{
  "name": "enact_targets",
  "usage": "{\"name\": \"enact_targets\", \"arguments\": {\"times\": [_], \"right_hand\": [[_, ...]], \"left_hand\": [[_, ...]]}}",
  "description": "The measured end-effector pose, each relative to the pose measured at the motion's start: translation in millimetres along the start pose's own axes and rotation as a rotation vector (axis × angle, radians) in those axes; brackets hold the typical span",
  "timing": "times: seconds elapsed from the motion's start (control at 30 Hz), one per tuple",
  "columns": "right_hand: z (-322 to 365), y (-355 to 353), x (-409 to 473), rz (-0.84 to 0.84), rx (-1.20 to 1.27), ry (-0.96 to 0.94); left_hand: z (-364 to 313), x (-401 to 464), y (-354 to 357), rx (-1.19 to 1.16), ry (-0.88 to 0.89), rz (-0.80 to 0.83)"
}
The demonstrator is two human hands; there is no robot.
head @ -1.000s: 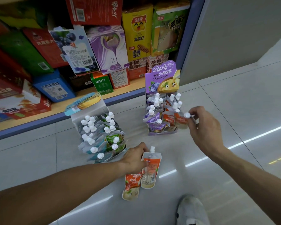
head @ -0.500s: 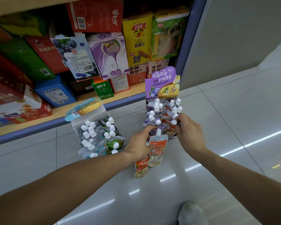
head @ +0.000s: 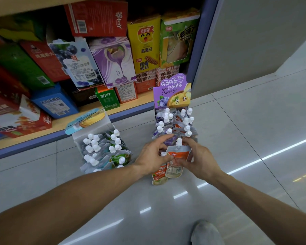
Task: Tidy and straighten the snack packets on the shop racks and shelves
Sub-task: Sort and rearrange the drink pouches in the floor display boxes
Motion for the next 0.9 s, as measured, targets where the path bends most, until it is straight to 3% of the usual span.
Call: {"name": "enact_targets", "arguments": {"times": [0.07,0.23,0.33,0.77,0.9], "right_hand": [[-1,-5,4,-0.047,-0.025,0.007],[-10,-37,-4,-0.433,-0.102,0.098],[-13,-43,-2,-0.532,-0.145,0.137],[-23,-6,29,-0.331,-0.343,0.238],[-9,-19,-10,-0.558,-0.283,0.258]], "left_hand": [[-5,-1,-2,0.046,0.024,-0.049],[-9,-1,-19,0.155,0.057,-0.227],[-16,-1,-27,0.175,0.081,-0.328],[-26,-1,-34,0.143,0.058,-0.382],[-30,-5,-31,0.089,0.083,-0.375]]}}
Point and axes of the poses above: each hand's wrist, its own x-axis towards the middle knuckle, its own y-axis out of the palm, z = x × y, the point moved 4 cm from there along x, towards the middle knuckle, and after that the axes turned 15 degrees about z, right-handed, at the moved point
